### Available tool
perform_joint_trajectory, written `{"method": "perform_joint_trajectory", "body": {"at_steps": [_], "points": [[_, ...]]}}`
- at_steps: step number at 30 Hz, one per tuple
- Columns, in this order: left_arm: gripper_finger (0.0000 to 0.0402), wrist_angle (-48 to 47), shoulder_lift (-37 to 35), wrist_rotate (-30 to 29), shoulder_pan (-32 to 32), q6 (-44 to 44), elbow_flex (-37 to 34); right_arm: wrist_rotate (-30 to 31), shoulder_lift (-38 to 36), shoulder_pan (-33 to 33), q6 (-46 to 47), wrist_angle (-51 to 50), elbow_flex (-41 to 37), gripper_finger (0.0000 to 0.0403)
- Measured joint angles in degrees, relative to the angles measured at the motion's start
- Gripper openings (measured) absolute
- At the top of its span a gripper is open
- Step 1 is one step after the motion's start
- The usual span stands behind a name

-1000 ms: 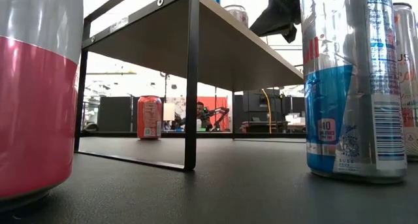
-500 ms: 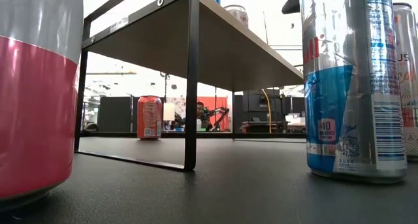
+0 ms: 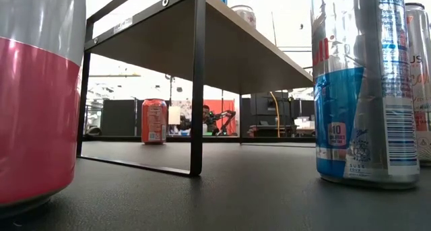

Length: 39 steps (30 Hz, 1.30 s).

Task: Place canned beverage on shelf
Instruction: Put the pink-white soda can on the shelf aligned with the pink-white soda can

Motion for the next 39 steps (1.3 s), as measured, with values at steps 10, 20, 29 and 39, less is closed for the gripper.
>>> {"method": "perform_joint_trajectory", "body": {"at_steps": [10, 20, 29, 39], "points": [[0.0396, -6.71, -3.36, 0.72, 0.32, -0.2, 0.02, -4.91, 10.2, 1.57, 5.34, -21.83, 22.4, 0.0], [0.0396, -14.65, -4.86, 5.14, -3.5, -8.1, -0.05, -10.56, 14.13, 1.96, 4.82, -32.63, 26.14, 0.0], [0.0396, -15.07, -7.2, 3.89, -8.84, -15.63, -0.03, -10.55, 13.71, 2.2, 3.17, -37.31, 26.14, 0.0], [0.0396, -17.38, -6.07, 1.6, -14.52, -22.87, -0.03, -15.85, 13.69, 4.48, -2.23, -37.85, 26.14, 0.0]]}}
